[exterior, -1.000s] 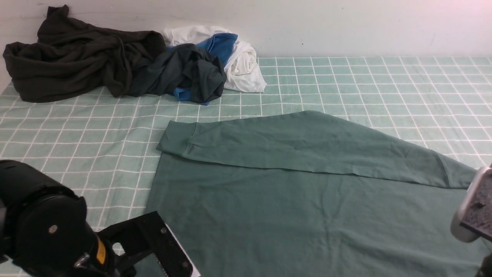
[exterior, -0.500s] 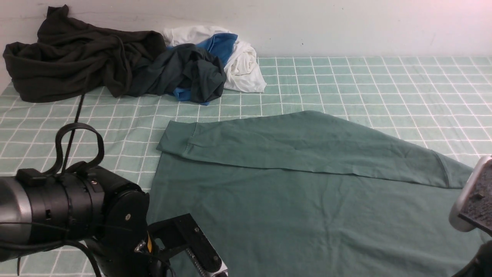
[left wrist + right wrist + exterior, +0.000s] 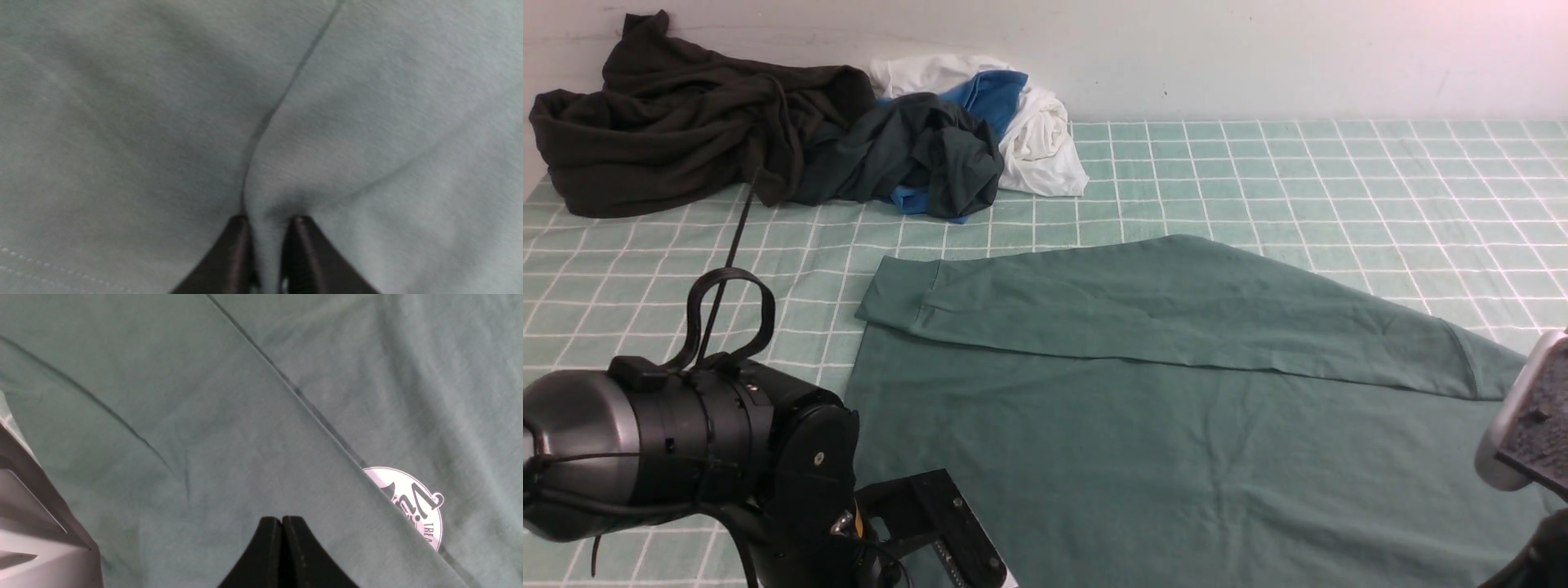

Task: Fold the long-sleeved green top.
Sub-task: Use the left arm to clamp the cuff closest to it, then use the left arm to drag and place the cuff at the centered position on the left edge of the fabric

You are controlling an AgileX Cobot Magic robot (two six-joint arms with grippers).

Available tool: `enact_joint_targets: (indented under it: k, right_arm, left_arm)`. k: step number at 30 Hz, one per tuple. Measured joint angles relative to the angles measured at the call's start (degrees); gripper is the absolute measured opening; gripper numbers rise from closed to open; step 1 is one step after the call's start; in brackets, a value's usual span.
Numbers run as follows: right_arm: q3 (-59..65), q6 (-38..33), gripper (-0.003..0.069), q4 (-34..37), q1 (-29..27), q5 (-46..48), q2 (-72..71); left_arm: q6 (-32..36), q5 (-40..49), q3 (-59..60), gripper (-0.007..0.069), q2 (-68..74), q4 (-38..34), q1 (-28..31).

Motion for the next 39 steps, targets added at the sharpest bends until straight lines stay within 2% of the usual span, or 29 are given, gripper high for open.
enact_joint_targets:
  k: [2, 7, 13, 16, 18, 23, 27, 29, 32, 35, 39]
  right_arm:
    - [0.0, 0.0, -0.0014, 0.0, 0.0, 0.1, 0.0]
    - [0.0, 2.2, -0.0014, -0.4, 0.0, 1.3, 0.0]
    - [0.0, 13.5, -0.0014, -7.5, -0.2, 1.5, 1.0]
    - [1.2, 22.2, -0.0014, -13.9, -3.6, 1.5, 2.5]
    - [2.2, 23.6, -0.0011, -15.0, -5.3, 1.4, 2.8]
    - [8.3, 26.0, 0.0080, -15.3, -12.6, -2.3, 3.8]
    - [9.2, 29.2, 0.0186, -16.5, -15.7, -6.7, 4.1]
    - [9.2, 32.8, 0.0271, -19.7, -18.9, -9.5, 5.0]
    - [9.2, 36.1, 0.0342, -22.3, -21.4, -10.8, 8.0]
    - [9.2, 37.1, 0.0370, -22.5, -21.9, -12.3, 13.2]
    - [9.2, 38.8, 0.0374, -22.9, -22.4, -16.6, 19.8]
  left_arm:
    - [-0.6, 2.5, -1.8, 0.0040, 0.0, 0.4, 0.0]
    - [-6.6, 10.7, -9.1, 0.0009, -1.7, 4.9, -0.1]
    - [-8.1, 16.0, -15.9, 0.0008, -1.9, 9.6, -0.1]
    - [-8.1, 16.1, -16.7, 0.0007, -1.8, 10.5, -0.1]
    - [-8.1, 16.1, -16.8, 0.0007, -1.5, 10.6, -0.1]
    - [-8.1, 15.2, -16.8, 0.0007, -0.9, 10.7, -0.1]
    - [-8.1, 14.5, -16.8, 0.0006, -0.6, 10.8, -0.1]
    - [-8.1, 13.8, -16.8, 0.0006, -0.3, 10.9, -0.1]
    - [-8.0, 13.4, -16.8, 0.0006, -0.3, 10.9, -0.1]
    - [-8.0, 12.0, -16.8, 0.0006, -0.3, 10.9, -0.1]
    - [-8.0, 11.7, -16.8, 0.0006, -0.3, 10.9, -0.1]
